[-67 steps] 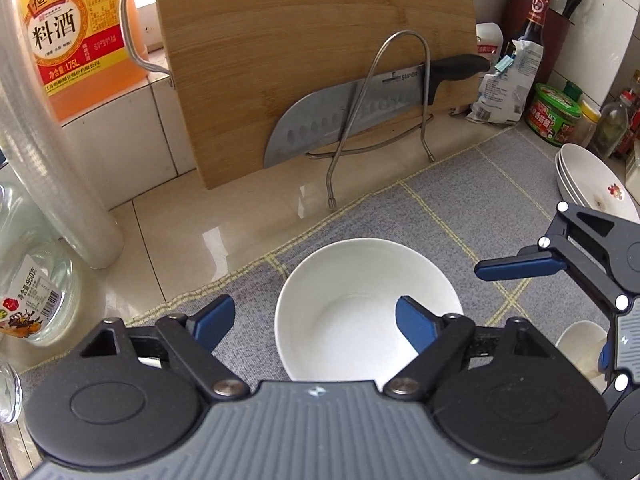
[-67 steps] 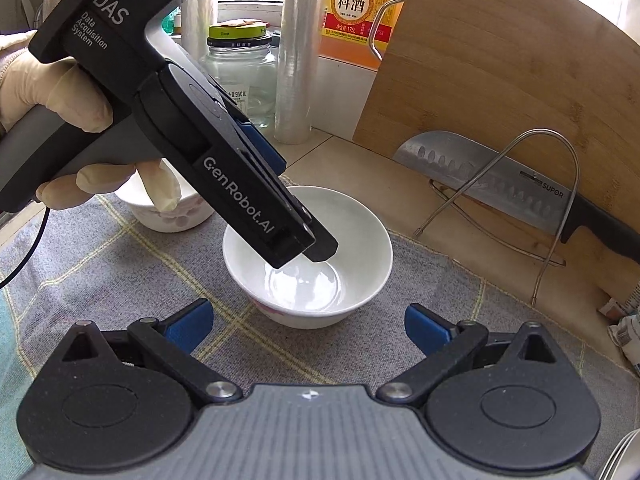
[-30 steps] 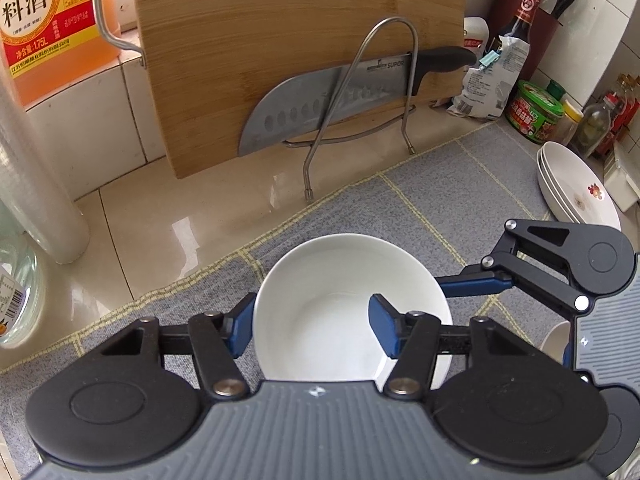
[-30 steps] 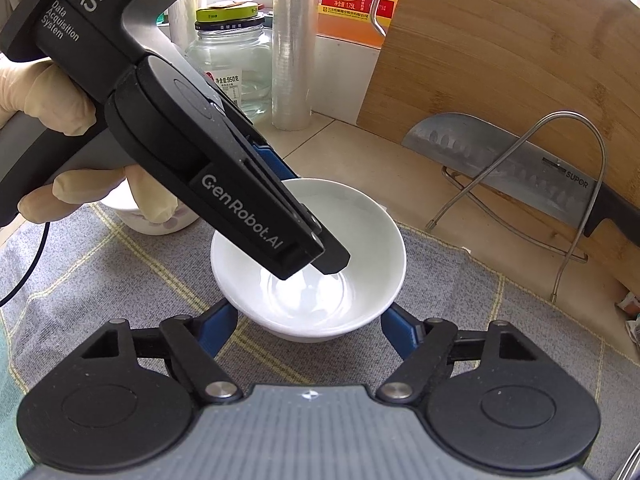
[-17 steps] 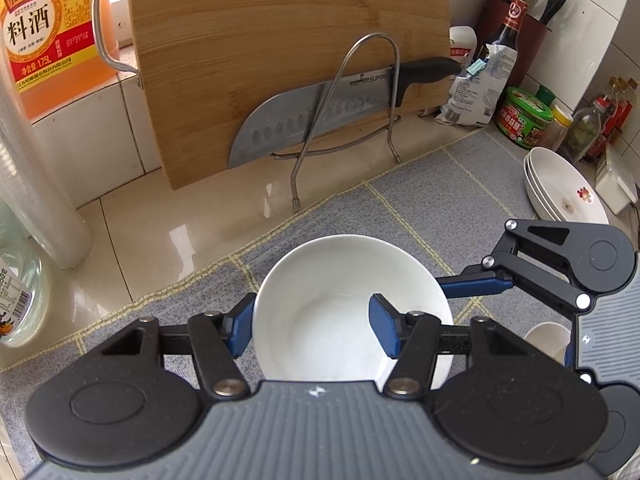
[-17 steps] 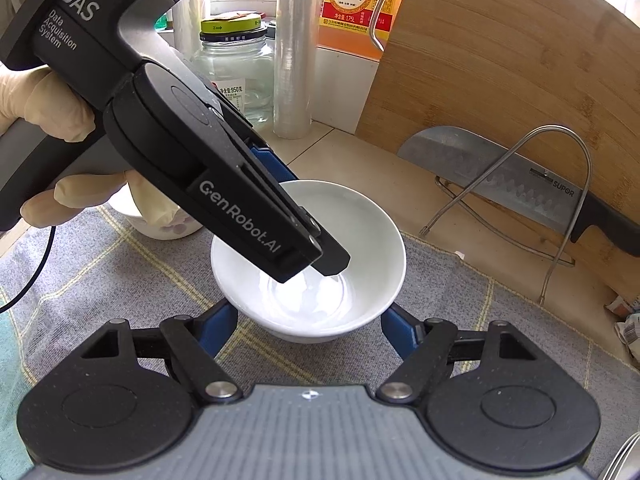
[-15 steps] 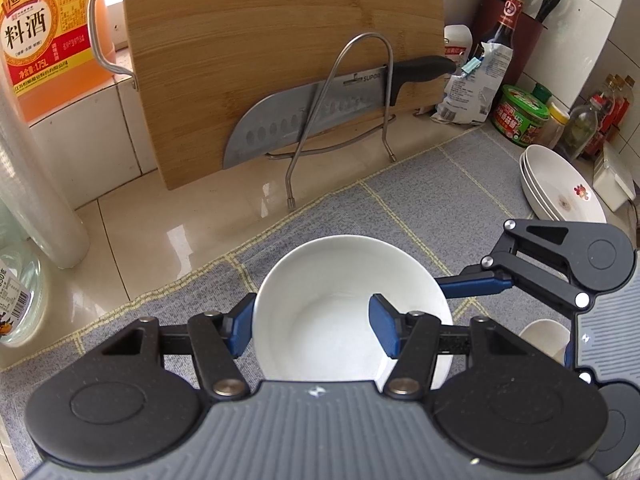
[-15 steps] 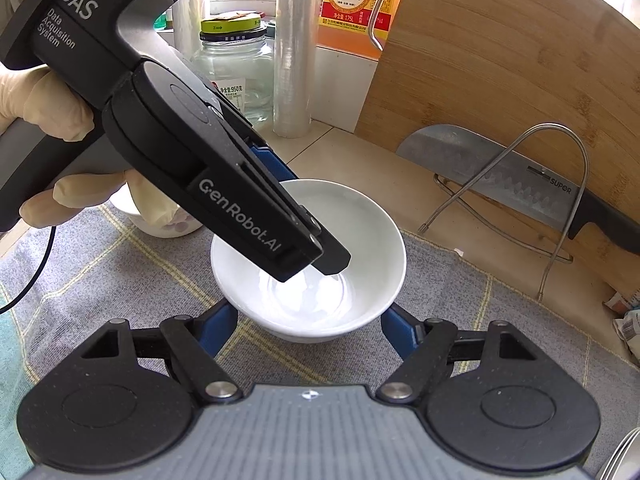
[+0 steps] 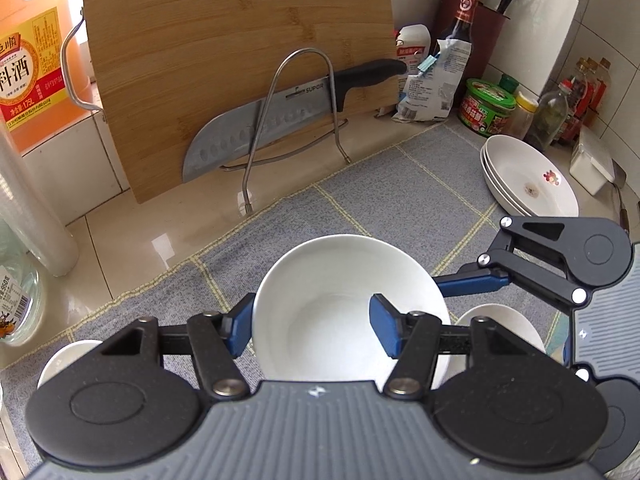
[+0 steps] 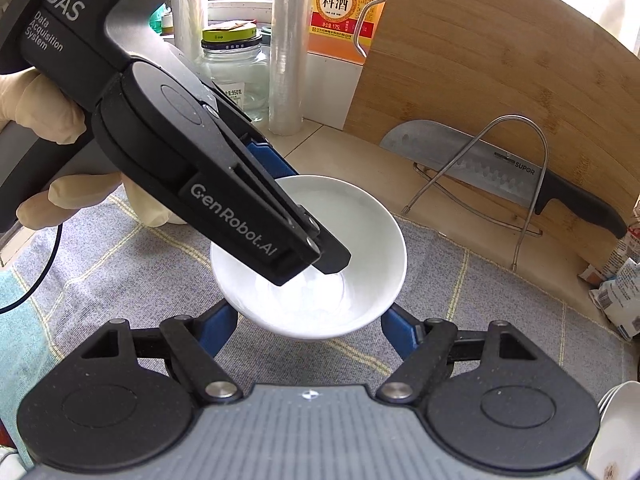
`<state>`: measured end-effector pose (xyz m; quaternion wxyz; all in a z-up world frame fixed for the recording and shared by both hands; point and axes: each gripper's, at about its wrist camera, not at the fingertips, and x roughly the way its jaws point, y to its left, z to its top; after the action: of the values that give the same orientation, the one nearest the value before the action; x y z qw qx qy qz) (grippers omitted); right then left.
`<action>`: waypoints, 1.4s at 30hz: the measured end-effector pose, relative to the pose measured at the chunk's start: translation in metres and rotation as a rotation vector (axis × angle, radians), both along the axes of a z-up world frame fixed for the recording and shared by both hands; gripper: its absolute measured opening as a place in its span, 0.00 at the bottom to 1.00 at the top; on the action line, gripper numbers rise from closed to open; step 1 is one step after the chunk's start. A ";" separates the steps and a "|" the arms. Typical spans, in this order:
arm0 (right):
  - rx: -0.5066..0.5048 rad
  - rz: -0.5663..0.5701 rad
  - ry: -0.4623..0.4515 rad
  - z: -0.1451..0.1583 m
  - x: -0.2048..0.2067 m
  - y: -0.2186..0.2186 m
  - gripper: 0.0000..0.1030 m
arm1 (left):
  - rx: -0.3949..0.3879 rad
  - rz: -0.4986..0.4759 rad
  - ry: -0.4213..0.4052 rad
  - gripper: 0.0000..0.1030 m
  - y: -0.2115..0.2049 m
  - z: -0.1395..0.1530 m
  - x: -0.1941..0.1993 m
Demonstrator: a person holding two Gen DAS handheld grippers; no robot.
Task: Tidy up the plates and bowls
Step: 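Bring the held bowl over another white bowl with the left tool, then lower the held bowl into the other bowl and open the left tool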
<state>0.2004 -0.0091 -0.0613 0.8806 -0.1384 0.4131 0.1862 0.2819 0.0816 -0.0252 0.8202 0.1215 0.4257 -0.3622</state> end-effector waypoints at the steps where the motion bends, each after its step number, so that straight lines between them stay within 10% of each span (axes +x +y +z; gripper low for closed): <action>1: 0.003 0.003 -0.003 0.002 -0.004 -0.001 0.80 | 0.000 0.003 -0.003 0.57 -0.001 0.002 -0.003; 42: 0.017 -0.044 0.035 0.024 -0.096 -0.064 0.80 | 0.004 -0.079 0.047 0.63 -0.066 0.007 -0.079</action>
<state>0.1042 -0.0728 -0.0372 0.8783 -0.1185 0.4298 0.1728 0.2027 0.0156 -0.0179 0.7948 0.1312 0.4406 -0.3963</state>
